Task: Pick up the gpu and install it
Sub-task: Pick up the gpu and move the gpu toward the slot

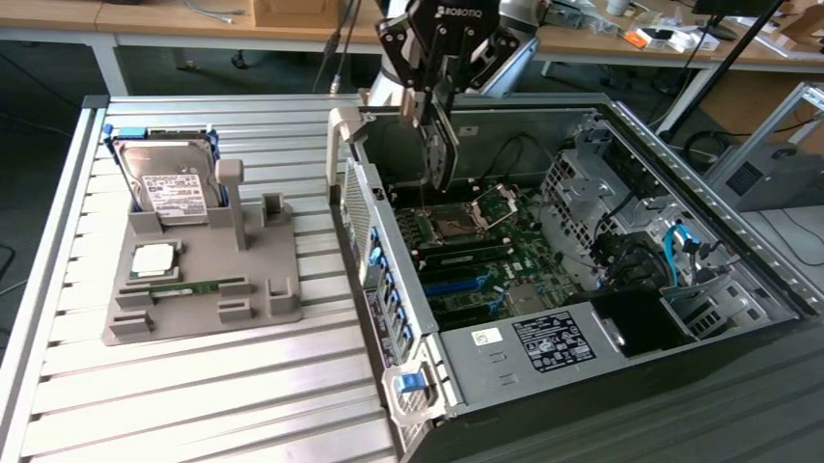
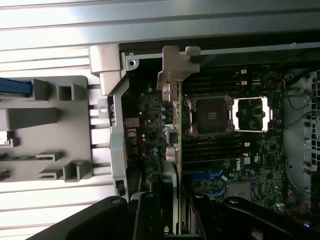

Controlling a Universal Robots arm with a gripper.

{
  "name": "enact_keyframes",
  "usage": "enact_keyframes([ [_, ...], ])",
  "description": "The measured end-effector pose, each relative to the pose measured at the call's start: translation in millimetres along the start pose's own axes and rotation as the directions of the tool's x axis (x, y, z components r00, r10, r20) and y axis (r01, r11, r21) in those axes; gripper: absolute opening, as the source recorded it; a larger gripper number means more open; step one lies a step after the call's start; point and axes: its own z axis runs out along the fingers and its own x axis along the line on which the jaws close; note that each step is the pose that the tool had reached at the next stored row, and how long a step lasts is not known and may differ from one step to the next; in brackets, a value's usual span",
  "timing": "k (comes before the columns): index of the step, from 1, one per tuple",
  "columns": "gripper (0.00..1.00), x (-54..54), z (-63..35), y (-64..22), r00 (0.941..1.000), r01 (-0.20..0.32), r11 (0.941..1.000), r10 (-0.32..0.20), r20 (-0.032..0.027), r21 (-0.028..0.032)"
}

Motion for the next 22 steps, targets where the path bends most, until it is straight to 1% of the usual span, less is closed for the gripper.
enact_keyframes([
  [22, 0.27, -15.1, 6.0, 1.3, 1.0, 0.0, 1.0, 0.0, 0.0006, 0.0091],
])
